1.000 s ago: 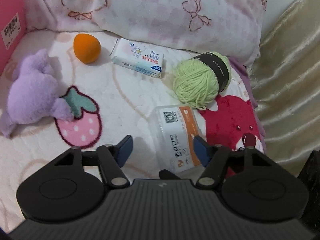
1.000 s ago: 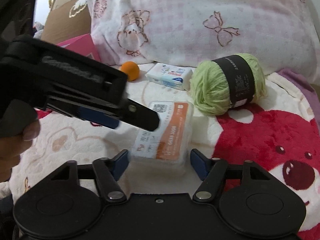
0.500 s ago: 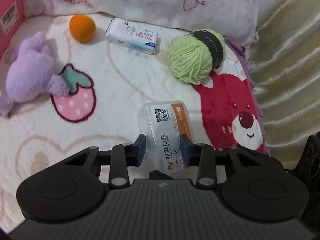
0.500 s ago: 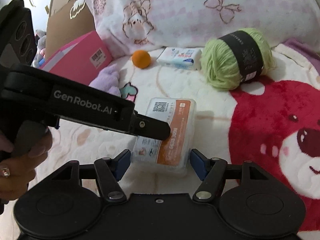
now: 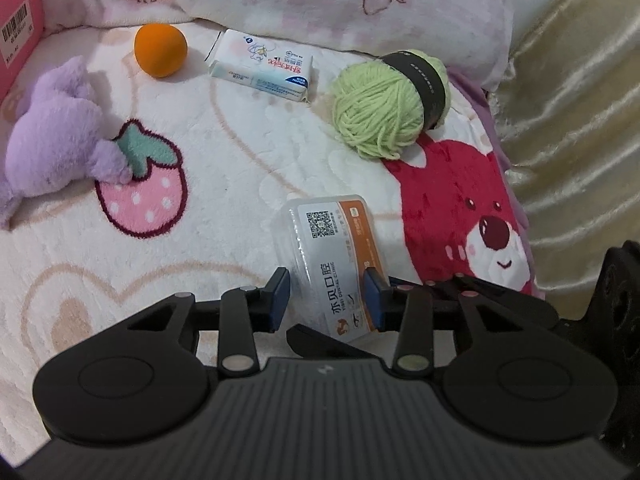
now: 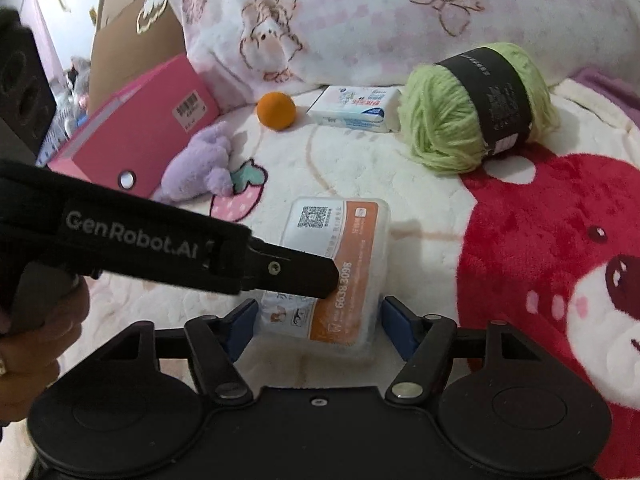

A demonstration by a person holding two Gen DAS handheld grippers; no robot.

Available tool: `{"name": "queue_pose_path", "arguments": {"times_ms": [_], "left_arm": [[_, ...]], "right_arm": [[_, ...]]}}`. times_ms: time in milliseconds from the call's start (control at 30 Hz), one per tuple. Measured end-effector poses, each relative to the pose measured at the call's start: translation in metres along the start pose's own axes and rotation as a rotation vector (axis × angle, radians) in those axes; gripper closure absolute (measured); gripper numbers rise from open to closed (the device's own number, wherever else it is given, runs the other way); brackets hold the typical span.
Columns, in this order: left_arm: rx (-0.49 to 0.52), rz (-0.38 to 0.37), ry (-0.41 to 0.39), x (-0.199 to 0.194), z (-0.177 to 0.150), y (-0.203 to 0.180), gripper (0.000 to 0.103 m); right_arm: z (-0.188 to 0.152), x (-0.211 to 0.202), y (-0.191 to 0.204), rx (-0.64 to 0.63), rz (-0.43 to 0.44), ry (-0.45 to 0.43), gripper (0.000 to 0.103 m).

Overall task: Organize objects
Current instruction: 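Close the left tool on the clear plastic box with orange label, then lift the clear plastic box with the left tool toward the pink box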

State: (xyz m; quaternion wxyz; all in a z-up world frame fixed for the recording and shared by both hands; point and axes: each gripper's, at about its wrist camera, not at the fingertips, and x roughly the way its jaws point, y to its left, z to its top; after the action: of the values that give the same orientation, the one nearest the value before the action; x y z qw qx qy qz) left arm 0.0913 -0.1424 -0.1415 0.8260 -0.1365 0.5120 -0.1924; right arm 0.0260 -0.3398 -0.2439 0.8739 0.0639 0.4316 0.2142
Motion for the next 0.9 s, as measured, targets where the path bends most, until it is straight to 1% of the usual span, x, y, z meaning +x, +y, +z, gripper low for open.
{"name": "queue_pose_path", "arguments": {"times_ms": [100, 300, 367, 500, 567, 733, 800, 900], "left_arm": [[-0.003, -0.009, 0.032, -0.006, 0.000, 0.001, 0.066], [-0.059, -0.041, 0.045, -0.014, -0.008, 0.013, 0.066], [-0.056, -0.042, 0.050, -0.017, -0.010, 0.013, 0.066], [-0.044, -0.043, 0.071, -0.024, -0.016, 0.014, 0.067], [-0.042, -0.044, 0.075, -0.031, -0.017, 0.016, 0.068], [-0.070, -0.077, 0.072, -0.051, -0.019, 0.026, 0.068], [-0.081, -0.083, 0.083, -0.059, -0.021, 0.031, 0.068], [-0.093, -0.103, 0.082, -0.070, -0.022, 0.036, 0.067]], "right_arm": [[-0.001, -0.006, -0.001, 0.038, 0.030, 0.016, 0.032], [-0.004, -0.008, 0.013, -0.011, 0.013, 0.023, 0.032], [-0.006, -0.010, 0.014, -0.002, 0.028, 0.031, 0.032], [-0.010, -0.014, 0.022, -0.024, 0.040, 0.048, 0.031], [-0.010, -0.016, 0.025, -0.007, 0.058, 0.051, 0.031], [-0.012, -0.025, 0.041, -0.015, 0.067, 0.043, 0.031], [-0.011, -0.031, 0.047, -0.011, 0.077, 0.032, 0.031], [-0.009, -0.038, 0.058, -0.029, 0.067, 0.022, 0.031]]}}
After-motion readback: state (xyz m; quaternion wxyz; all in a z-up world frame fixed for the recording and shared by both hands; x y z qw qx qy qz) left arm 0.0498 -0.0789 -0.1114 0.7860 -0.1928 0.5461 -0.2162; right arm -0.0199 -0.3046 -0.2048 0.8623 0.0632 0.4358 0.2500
